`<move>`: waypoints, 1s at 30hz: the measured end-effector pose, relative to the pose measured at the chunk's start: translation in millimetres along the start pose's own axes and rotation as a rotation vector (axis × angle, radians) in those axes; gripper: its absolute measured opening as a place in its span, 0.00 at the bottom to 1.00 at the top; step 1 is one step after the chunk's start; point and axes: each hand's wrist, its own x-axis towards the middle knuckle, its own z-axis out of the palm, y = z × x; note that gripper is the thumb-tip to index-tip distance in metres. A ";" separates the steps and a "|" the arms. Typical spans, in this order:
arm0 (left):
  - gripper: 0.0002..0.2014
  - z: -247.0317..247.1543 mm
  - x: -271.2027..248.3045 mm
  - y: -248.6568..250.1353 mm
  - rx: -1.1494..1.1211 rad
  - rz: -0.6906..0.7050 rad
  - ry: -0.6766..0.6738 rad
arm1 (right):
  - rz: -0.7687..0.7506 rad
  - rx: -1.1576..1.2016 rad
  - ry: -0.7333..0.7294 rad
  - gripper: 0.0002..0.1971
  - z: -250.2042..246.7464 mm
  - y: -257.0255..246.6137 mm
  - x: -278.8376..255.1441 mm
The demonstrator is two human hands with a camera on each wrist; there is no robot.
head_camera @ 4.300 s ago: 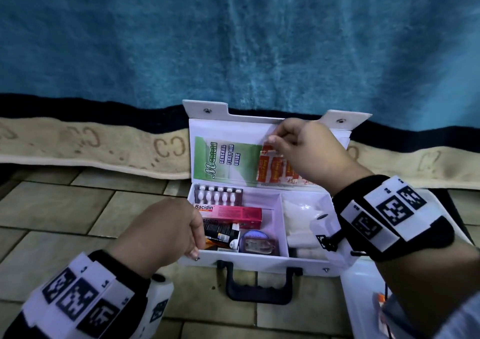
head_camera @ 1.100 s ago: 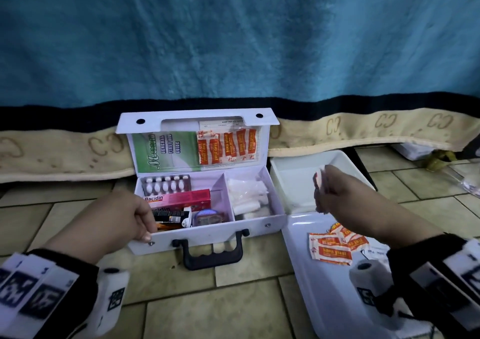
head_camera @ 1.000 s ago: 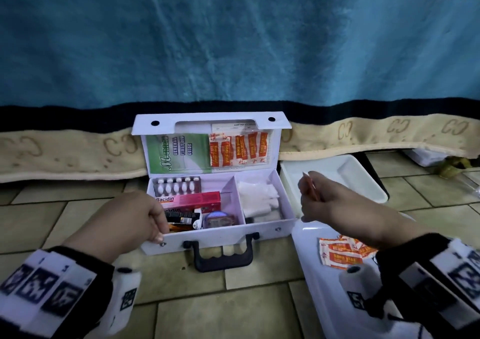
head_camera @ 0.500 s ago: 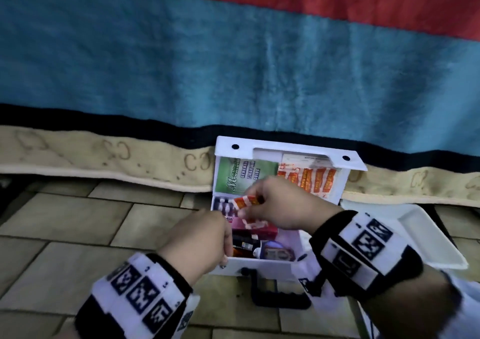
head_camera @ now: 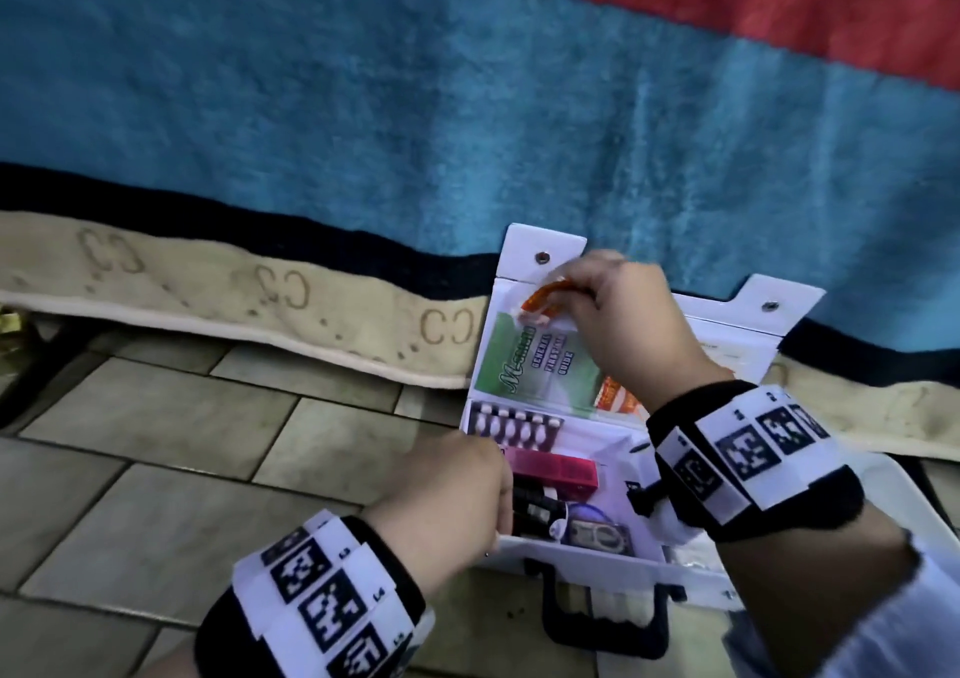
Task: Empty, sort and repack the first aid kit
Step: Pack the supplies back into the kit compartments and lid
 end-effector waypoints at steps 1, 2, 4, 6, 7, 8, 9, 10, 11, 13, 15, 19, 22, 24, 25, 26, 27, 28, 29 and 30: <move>0.11 0.8 0.3 -0.3 -0.005 -0.001 0.003 | -0.014 -0.068 -0.021 0.09 1.1 2.5 -1.2; 0.11 1.6 0.6 -0.6 -0.007 -0.001 0.007 | -0.021 -0.123 -0.039 0.09 2.3 5.0 -2.4; 0.12 2.9 2.1 -1.9 -0.008 0.000 0.010 | -0.028 -0.180 -0.072 0.10 4.7 6.8 -5.7; 0.11 4.1 3.7 -2.8 -0.013 -0.004 0.010 | -0.021 -0.226 -0.081 0.09 5.7 4.9 -8.4; 0.11 4.7 4.0 -3.1 -0.014 -0.006 0.011 | 0.003 -0.248 -0.077 0.09 4.5 3.1 -8.7; 0.10 5.0 4.2 -3.2 -0.014 -0.005 0.017 | 0.034 -0.264 -0.068 0.08 2.2 1.8 -8.4; 0.10 5.3 3.9 -3.4 -0.010 -0.005 0.020 | 0.062 -0.287 -0.066 0.08 -0.2 0.7 -7.6; 0.10 5.5 4.0 -3.7 -0.004 -0.001 0.024 | 0.074 -0.328 -0.082 0.09 -2.5 -1.6 -7.5; 0.10 5.8 4.1 -4.0 0.003 0.004 0.023 | 0.067 -0.384 -0.110 0.09 -3.5 -4.8 -7.4; 0.11 5.8 5.2 -5.0 0.011 0.015 0.020 | 0.034 -0.434 -0.170 0.08 -2.3 -9.0 -7.1; 0.11 5.9 5.8 -5.4 0.013 0.020 0.014 | 0.066 -0.335 -0.202 0.06 -2.8 -12.5 -7.3; 0.10 8.1 6.7 -6.8 0.016 0.027 0.004 | 0.027 -0.226 -0.093 0.08 -1.5 -8.9 -6.0; 0.08 8.2 8.2 -7.3 0.007 0.031 0.000 | -0.016 -0.341 -0.157 0.10 9.5 -9.6 -4.3; 0.07 7.7 7.4 -7.2 0.010 0.036 0.003 | -0.011 -0.398 -0.211 0.11 16.0 -9.9 -3.3; 0.07 7.7 6.9 -7.2 0.008 0.037 0.003 | -0.003 -0.402 -0.220 0.11 16.5 -10.3 -2.7; 0.07 7.6 6.6 -7.1 0.004 0.040 0.003 | 0.017 -0.382 -0.216 0.10 15.1 -11.2 -2.3; 0.08 7.6 6.3 -7.3 0.003 0.041 0.003 | 0.045 -0.333 -0.201 0.08 12.8 -12.2 -2.1; 0.09 7.6 6.2 -7.5 0.004 0.041 0.005 | 0.070 -0.279 -0.177 0.09 10.7 -12.7 -2.4; 0.10 7.7 5.9 -7.7 0.005 0.039 0.007 | 0.089 -0.248 -0.161 0.11 9.9 -13.1 -3.3; 0.10 7.7 5.6 -7.6 0.003 0.036 0.009 | 0.093 -0.252 -0.155 0.12 10.0 -13.1 -4.6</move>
